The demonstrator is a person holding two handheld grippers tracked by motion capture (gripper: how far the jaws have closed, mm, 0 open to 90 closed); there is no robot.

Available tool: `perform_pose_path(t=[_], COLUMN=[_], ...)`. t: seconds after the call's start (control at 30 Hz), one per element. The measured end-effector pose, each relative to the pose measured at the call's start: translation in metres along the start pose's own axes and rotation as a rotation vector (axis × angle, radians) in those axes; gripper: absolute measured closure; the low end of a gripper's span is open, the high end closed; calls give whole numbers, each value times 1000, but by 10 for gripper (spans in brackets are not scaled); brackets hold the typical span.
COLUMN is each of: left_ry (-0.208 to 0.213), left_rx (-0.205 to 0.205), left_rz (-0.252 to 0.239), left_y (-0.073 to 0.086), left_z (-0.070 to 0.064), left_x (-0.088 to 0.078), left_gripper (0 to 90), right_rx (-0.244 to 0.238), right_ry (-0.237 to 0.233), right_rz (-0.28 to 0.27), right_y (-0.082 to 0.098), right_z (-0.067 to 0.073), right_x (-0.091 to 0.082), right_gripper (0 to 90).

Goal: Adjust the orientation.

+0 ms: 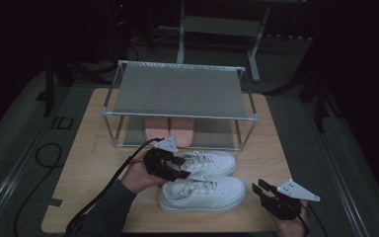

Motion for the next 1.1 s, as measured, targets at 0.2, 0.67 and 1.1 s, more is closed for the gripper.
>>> perform_pose_path(t=[0.2, 0.67, 1.1], left_ry=[-16, -69, -66], left_rx=[3, 14, -2], left_rz=[1, 32, 67], left_y=[0, 0, 2], left_z=[-3, -7, -8], left_x=[-2, -1, 4], left_gripper=[455, 479, 530], right_rx=[7, 3, -1], right_ry=[2, 4, 9], right_rz=[9, 17, 18], right_y=[2, 3, 4], right_z=[-1, 0, 0], right_x=[2, 4, 4], right_gripper=[634, 615, 612])
Point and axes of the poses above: each handheld gripper's, and its own axes: x roughly forward along the jaws, y roughly out of its underside, z roughly to its left, the point moved 4 cm from there along x, roughly forward along the jaws, and after that the axes turned 7 degrees about x, right-handed, at the moved point
